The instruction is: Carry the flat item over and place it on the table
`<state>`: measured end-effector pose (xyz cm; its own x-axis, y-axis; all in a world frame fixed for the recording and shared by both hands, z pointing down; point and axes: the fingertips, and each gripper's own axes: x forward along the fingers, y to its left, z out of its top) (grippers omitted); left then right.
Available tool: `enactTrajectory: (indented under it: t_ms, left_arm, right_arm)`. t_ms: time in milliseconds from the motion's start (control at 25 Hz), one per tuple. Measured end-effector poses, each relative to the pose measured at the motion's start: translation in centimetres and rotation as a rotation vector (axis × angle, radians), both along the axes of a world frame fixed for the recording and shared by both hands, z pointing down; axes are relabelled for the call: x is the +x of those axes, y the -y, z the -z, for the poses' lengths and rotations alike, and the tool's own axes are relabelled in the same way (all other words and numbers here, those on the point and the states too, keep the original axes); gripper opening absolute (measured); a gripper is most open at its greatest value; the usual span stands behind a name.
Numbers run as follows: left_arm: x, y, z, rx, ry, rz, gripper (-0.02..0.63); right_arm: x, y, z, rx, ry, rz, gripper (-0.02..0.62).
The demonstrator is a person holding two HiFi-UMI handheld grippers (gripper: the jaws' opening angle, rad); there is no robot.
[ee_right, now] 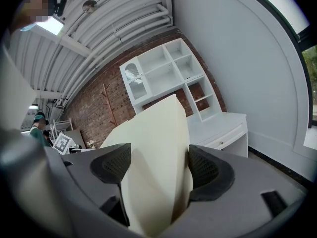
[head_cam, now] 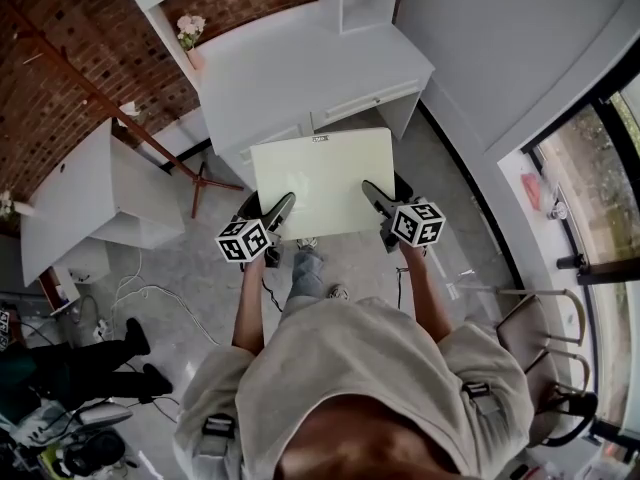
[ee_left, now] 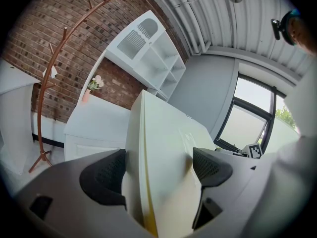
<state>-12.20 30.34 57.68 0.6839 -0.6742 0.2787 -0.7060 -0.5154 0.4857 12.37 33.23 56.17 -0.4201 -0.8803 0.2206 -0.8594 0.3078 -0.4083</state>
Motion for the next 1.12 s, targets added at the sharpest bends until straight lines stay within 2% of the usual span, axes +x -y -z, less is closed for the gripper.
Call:
enactTrajectory:
  t_ms: [400,1120]
  left_arm:
    - [1.2,6.8,-1.2,-0.007,-0.018,-0.023,0.426]
    - [-0.5,25.0,-0.5,-0.016,-0.044,-0.071,0.426]
  right_arm:
    - [1.0,6.2,-0.7,-0.008,-0.019,-0.025,0.377]
    - [-1.0,23.4,0.7,-0.024,-0.051,-0.068,0.377]
